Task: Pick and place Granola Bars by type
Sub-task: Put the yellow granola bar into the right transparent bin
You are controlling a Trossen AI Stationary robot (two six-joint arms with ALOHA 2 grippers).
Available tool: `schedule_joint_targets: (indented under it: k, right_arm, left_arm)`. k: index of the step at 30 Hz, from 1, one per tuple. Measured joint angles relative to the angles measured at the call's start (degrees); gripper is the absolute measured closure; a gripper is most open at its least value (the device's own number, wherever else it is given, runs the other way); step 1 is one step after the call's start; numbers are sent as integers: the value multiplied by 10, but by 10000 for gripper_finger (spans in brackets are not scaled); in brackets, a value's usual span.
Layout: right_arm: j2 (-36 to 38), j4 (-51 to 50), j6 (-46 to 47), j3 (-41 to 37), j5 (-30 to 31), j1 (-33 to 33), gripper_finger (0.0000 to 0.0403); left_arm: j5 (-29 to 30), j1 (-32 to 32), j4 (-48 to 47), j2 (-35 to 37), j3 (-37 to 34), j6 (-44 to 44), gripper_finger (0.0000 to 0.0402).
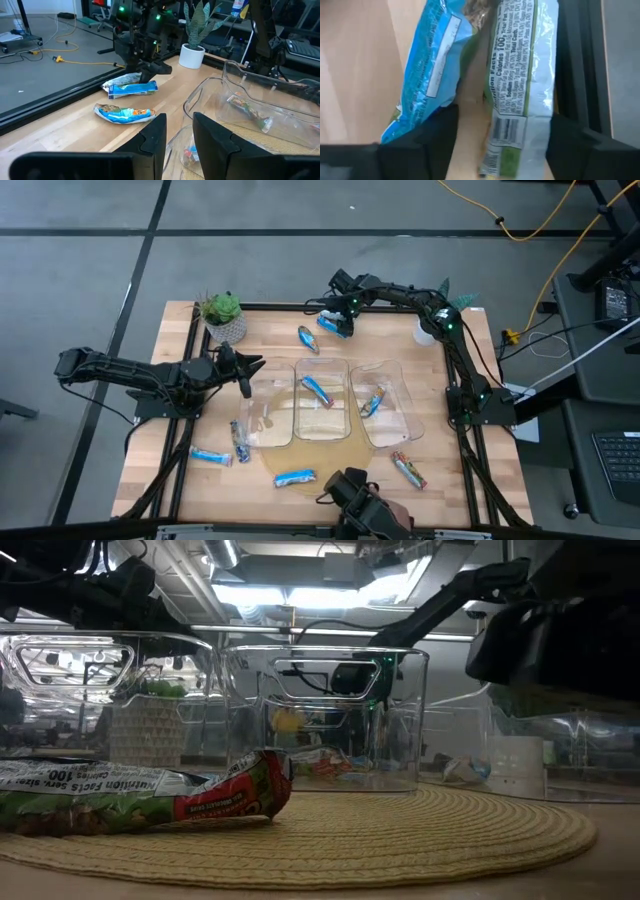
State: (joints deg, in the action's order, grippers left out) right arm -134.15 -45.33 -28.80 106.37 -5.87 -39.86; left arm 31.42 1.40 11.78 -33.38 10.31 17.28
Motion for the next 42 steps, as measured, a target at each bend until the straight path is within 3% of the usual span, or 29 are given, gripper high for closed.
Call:
schedule_joint_targets:
  k: [9,18,28,42]
  right_arm:
    - [-1,7,1,0,0,0,275]
    - [-1,1,18,1,3,0,346]
    - [-1,-53,33,28,24,-1,361]
    - [0,-167,74,199,39,0,369]
  left_arm:
    - [0,0,0,0,0,0,313]
    - [0,0,0,0,0,0,313]
    - [0,0,0,0,0,0,313]
    - [0,0,0,0,0,0,313]
